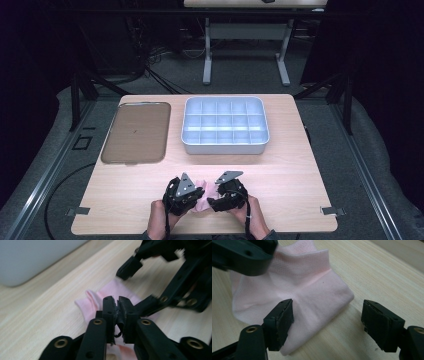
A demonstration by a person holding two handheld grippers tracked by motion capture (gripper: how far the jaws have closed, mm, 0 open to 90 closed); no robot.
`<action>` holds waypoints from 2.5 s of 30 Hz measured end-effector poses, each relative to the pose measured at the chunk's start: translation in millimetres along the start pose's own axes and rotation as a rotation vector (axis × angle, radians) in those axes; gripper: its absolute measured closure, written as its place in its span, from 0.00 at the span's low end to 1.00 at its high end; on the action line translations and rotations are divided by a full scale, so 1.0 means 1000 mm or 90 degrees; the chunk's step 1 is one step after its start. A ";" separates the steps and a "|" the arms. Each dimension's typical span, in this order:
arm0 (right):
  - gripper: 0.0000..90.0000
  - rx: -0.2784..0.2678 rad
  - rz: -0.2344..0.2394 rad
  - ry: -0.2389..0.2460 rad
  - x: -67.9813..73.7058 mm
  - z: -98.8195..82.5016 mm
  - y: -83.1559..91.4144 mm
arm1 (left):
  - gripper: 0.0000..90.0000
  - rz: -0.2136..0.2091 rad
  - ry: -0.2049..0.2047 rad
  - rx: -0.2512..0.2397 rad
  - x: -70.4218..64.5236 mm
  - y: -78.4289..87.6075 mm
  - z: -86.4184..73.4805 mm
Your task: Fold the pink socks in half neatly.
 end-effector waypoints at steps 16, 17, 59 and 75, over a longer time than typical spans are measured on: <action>0.27 -0.001 -0.002 0.005 -0.001 -0.001 0.000 | 1.00 -0.013 0.050 -0.003 0.015 -0.006 -0.037; 0.28 -0.005 -0.003 -0.001 -0.001 -0.001 0.000 | 1.00 -0.012 0.053 -0.011 0.016 -0.006 -0.039; 0.99 -0.033 0.088 -0.185 -0.012 -0.014 0.017 | 1.00 -0.003 0.039 -0.016 0.005 -0.011 -0.036; 0.99 -0.031 0.047 -0.167 -0.023 -0.018 0.042 | 0.99 -0.044 0.032 -0.023 -0.011 -0.027 -0.024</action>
Point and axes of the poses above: each handheld gripper's, and its own axes: y roughly backward along the jaws, z roughly out of its top, x roughly to its left, the point moved 6 cm from there along -y, roughly forward along the jaws, and after that the axes turned 8 degrees about -x, right-handed, at the moved point
